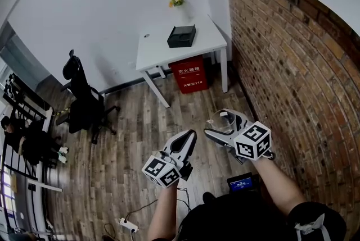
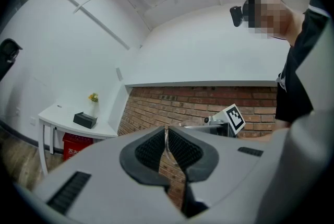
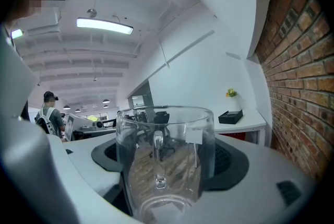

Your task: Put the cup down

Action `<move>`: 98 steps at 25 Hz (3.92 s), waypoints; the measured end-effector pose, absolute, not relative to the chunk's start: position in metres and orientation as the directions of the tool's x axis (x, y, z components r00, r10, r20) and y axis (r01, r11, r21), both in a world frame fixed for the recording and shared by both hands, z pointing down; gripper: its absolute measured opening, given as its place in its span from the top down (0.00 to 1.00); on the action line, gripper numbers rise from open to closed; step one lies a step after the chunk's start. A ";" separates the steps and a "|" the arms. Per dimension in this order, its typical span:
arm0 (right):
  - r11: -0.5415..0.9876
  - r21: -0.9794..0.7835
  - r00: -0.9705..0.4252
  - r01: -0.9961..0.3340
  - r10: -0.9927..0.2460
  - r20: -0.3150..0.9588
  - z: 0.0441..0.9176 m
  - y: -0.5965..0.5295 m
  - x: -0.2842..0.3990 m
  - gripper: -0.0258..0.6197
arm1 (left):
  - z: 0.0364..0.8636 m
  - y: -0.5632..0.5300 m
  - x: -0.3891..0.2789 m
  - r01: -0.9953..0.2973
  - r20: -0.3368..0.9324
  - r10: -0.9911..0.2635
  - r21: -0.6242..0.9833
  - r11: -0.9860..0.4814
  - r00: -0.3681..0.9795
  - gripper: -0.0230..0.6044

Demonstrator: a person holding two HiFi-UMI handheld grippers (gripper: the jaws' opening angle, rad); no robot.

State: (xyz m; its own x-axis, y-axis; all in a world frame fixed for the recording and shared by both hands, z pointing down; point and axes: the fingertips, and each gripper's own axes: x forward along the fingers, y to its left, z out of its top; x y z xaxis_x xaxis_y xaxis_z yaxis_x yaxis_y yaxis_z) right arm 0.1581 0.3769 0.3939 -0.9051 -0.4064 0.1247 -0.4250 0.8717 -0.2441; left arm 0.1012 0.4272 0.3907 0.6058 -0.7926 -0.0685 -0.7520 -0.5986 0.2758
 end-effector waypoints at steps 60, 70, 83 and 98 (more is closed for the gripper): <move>0.821 -0.326 -0.884 -0.468 -0.428 0.189 0.453 0.173 0.159 0.32 | 0.443 0.221 0.063 -0.775 -0.033 -0.831 0.342 -0.531 0.555 0.93; 0.803 -0.327 -0.867 -0.498 -0.470 0.167 0.431 0.045 0.060 0.32 | 0.434 0.091 -0.049 -0.757 -0.053 -0.818 0.347 -0.553 0.573 0.93; 0.783 -0.367 -0.865 -0.502 -0.457 0.208 0.461 -0.063 0.003 0.32 | 0.462 -0.016 -0.103 -0.741 -0.009 -0.804 0.381 -0.553 0.595 0.93; 0.812 -0.430 -0.919 -0.394 -0.354 0.175 0.467 -0.296 -0.072 0.32 | 0.456 -0.243 -0.158 -0.795 0.033 -0.844 0.358 -0.490 0.535 0.93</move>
State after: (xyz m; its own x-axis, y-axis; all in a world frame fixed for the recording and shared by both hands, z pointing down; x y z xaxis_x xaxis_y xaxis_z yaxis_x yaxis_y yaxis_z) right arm -0.0721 -0.2956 0.4671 -0.9189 -0.3539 0.1746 -0.3945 0.8119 -0.4304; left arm -0.1577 -0.2430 0.4562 0.5353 -0.8440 0.0332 -0.7949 -0.4901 0.3578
